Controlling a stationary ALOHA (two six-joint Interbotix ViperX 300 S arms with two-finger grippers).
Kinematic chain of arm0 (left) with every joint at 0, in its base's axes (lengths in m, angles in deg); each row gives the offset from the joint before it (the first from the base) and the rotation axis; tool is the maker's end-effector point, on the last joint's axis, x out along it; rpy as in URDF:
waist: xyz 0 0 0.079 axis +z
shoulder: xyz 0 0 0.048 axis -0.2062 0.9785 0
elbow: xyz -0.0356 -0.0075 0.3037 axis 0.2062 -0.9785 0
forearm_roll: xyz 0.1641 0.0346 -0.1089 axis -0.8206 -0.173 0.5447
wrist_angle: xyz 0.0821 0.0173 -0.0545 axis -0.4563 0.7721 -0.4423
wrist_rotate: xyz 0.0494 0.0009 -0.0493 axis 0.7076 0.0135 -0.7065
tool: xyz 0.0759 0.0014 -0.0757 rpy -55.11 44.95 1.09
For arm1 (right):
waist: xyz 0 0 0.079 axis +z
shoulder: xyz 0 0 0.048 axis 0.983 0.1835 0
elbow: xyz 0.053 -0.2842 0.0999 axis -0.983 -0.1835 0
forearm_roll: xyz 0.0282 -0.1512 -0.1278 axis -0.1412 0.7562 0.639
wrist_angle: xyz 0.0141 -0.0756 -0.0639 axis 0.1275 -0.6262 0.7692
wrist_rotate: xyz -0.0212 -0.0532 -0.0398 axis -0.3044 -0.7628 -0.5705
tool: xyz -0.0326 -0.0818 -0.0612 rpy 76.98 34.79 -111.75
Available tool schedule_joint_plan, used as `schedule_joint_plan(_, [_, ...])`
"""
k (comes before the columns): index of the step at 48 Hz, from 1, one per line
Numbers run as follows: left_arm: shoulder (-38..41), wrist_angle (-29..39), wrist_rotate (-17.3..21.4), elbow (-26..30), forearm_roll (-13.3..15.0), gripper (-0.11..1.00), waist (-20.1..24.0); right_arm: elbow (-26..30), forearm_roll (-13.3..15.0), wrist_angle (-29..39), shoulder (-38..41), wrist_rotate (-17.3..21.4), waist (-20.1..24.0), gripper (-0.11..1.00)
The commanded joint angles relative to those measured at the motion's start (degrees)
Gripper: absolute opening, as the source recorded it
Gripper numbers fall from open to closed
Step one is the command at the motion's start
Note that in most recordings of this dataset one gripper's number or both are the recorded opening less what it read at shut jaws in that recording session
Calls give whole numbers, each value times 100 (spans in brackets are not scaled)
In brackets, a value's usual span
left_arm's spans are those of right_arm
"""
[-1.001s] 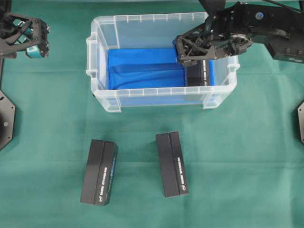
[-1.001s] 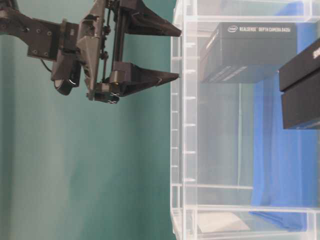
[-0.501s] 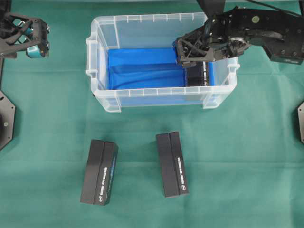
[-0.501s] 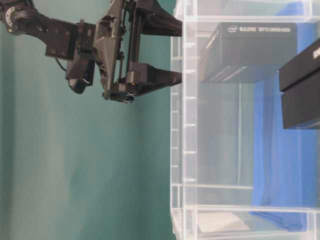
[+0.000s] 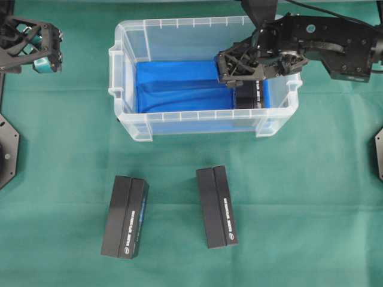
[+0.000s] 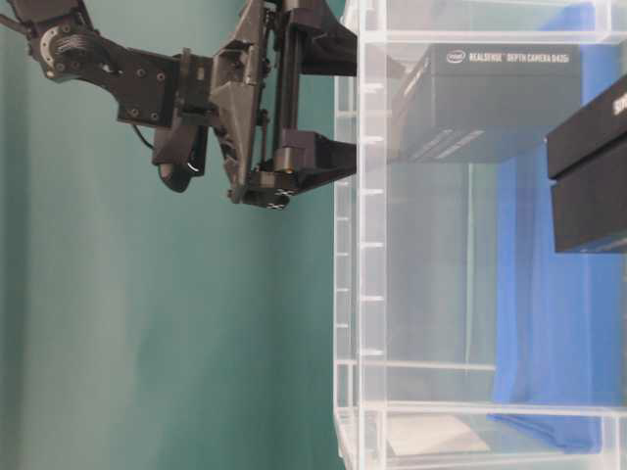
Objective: Take out the box from the case.
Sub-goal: 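Lower the right gripper around the right box and close it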
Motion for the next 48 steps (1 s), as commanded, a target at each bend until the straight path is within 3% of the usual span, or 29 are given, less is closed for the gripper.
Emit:
schedule_joint_plan(1, [-26,-18,9,97,0,96,26,9,9,-70,-53,9,-9,94])
schedule_joint_plan(48, [-26,-97,0,97,0,96,18,-264,0,-404,44,114,-141,94])
